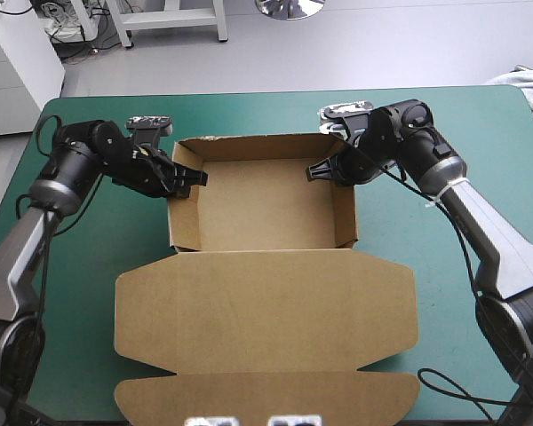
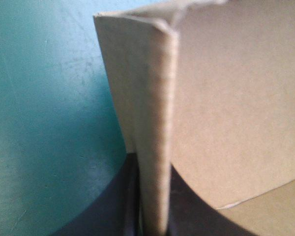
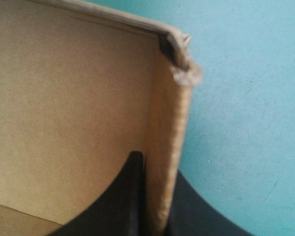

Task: Fold the box

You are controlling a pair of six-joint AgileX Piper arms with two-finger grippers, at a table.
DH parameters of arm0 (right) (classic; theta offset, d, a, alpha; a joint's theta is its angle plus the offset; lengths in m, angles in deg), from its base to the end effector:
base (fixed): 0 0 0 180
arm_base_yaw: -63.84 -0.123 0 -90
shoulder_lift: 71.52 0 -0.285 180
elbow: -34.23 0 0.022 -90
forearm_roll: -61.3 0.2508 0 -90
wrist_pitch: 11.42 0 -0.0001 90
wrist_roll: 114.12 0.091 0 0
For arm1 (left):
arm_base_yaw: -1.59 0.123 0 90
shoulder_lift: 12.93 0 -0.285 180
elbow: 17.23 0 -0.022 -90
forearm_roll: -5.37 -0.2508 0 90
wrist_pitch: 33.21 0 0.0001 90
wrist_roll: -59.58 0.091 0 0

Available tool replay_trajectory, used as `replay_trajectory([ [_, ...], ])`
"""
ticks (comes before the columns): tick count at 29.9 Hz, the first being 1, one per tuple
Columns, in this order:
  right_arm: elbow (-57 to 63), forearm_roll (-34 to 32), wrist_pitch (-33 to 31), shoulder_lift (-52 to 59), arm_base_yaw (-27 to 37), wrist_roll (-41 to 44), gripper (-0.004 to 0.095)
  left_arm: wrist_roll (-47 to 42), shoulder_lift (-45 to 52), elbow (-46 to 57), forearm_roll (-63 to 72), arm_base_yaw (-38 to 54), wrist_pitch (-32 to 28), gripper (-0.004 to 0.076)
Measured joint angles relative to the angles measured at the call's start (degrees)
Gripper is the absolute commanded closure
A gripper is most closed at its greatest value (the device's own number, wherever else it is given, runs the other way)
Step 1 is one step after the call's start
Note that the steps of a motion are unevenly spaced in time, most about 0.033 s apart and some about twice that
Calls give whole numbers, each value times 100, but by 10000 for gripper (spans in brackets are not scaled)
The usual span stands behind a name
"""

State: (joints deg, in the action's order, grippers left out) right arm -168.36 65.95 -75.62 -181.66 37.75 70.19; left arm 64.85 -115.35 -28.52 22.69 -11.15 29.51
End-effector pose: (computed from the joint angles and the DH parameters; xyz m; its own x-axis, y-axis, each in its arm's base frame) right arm 0.3480 0.1778 0.3433 -0.8376 -0.2876 -0.4645 -0.3796 0.9178 0.1162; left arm 0.3386 -0.1013 0.3403 -0.8826 0.1501 -0.4455 0.2871 0.9226 -0.2578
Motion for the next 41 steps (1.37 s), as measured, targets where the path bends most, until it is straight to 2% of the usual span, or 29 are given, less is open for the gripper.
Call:
replay_trajectory([
  [7, 181, -78, -67, -441, 38, 216, 921, -633, -843, -585, -899, -545, 404, 734],
  [23, 165, -128, 164, -928, 51, 235, 918, -771, -1555, -705, -1110, -678, 211, 733],
  [25, 165, -140, 164, -934, 51, 235, 885, -777, -1583, -719, -1117, -678, 211, 733],
  [29, 165, -206, 157, -951, 51, 296, 690, -782, -1597, -730, -1105, -678, 200, 720],
  [32, 171, -273, 67, -981, 32, 301, 546, -764, -1604, -730, -1082, -690, 162, 678],
  [34, 183, -304, 4, -1007, 5, 301, 502, -700, -1608, -730, -1055, -696, 150, 644],
  [39, 189, -321, -114, -1044, -13, 353, 472, -466, -1638, -730, -862, -721, 237, 485],
  [41, 189, -321, -119, -1044, -13, 404, 472, -427, -1649, -730, -823, -750, 266, 397],
])
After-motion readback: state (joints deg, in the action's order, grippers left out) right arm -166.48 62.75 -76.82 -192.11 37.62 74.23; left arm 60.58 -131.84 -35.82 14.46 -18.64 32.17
